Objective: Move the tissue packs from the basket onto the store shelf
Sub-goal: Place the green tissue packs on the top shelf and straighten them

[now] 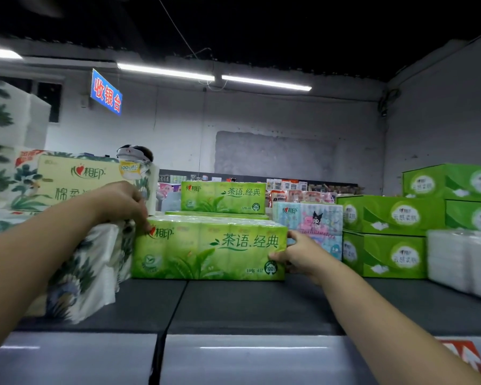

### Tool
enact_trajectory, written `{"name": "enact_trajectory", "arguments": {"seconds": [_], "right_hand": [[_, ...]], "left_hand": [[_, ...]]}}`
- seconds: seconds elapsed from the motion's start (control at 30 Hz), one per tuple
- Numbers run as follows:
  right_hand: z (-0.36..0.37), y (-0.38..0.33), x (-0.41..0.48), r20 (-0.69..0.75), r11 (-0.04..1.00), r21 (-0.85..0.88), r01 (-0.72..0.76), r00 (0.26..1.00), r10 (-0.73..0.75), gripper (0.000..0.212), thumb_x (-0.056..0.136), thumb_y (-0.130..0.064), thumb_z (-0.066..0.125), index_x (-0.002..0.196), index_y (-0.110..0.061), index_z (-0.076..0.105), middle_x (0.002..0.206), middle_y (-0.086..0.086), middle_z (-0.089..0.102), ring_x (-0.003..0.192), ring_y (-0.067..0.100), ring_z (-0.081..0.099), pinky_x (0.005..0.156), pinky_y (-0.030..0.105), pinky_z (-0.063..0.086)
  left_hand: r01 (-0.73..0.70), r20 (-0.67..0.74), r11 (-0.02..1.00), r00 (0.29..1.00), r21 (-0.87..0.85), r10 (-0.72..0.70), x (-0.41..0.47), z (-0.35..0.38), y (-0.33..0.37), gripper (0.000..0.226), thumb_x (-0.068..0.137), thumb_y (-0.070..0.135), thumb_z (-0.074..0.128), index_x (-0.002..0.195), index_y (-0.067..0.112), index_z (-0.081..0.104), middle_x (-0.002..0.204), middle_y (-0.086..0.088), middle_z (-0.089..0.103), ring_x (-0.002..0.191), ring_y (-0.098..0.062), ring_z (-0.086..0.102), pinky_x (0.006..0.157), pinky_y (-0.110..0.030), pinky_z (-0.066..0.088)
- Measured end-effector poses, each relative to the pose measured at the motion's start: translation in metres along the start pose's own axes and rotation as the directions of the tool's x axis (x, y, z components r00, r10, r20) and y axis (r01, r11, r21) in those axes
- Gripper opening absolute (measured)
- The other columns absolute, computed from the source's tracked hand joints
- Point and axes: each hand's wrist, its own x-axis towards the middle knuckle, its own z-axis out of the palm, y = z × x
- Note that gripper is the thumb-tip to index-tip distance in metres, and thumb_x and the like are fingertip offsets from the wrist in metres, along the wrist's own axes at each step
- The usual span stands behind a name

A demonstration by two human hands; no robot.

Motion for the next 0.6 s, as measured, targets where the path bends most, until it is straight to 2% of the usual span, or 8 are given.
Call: {"name": "enact_trajectory", "arguments": {"seconds": [0.07, 0.2, 0.37, 0.6], "right_hand": [[0.000, 0.001, 0.001, -0.001, 1.000, 0.010, -0.005, 1.000, 0.005, 0.061, 0.082, -0.005, 0.069, 0.135, -0.015, 0.040, 0.114, 0.009, 0.063, 0.082, 0.016, 0.061, 0.062, 0.027, 0.046], [0.000, 0.004, 0.006, -0.005, 1.000, -0.014, 0.002, 1.000, -0.002, 0.064, 0.080, -0.005, 0.070, 0.136, -0.015, 0.040, 0.115, 0.009, 0.063, 0.098, 0.024, 0.062, 0.086, 0.040, 0.052], [-0.001, 0.005, 0.013, 0.018, 1.000, -0.026, 0.007, 1.000, -0.006, 0.063, 0.080, -0.005, 0.070, 0.135, -0.015, 0.039, 0.118, 0.010, 0.061, 0.104, 0.027, 0.061, 0.095, 0.046, 0.049], [-0.002, 0.003, 0.013, 0.058, 0.998, 0.060, -0.014, 0.998, 0.010, 0.051, 0.083, 0.005, 0.063, 0.127, -0.013, 0.044, 0.115, 0.012, 0.063, 0.096, 0.025, 0.061, 0.085, 0.040, 0.049]], "left_hand": [[-0.002, 0.001, 1.000, 1.000, -0.012, 0.002, 0.000, -0.001, 0.000, 0.024, 0.061, 0.009, 0.085, 0.077, -0.004, 0.071, 0.085, -0.020, 0.070, 0.072, -0.023, 0.054, 0.063, -0.028, 0.040], [-0.005, 0.022, 1.000, 1.000, -0.027, 0.005, 0.001, -0.002, -0.003, 0.027, 0.059, 0.008, 0.086, 0.077, -0.007, 0.071, 0.087, -0.024, 0.070, 0.072, -0.023, 0.052, 0.067, -0.032, 0.039], [0.005, 0.048, 1.000, 0.999, -0.022, -0.004, 0.003, -0.004, -0.005, 0.025, 0.056, 0.008, 0.087, 0.073, -0.002, 0.072, 0.078, -0.018, 0.068, 0.074, -0.023, 0.051, 0.067, -0.033, 0.037], [-0.012, 0.031, 0.999, 0.999, 0.041, 0.010, 0.000, -0.001, -0.001, 0.023, 0.062, 0.010, 0.085, 0.077, -0.001, 0.072, 0.076, -0.012, 0.067, 0.071, -0.022, 0.051, 0.065, -0.030, 0.038]]}}
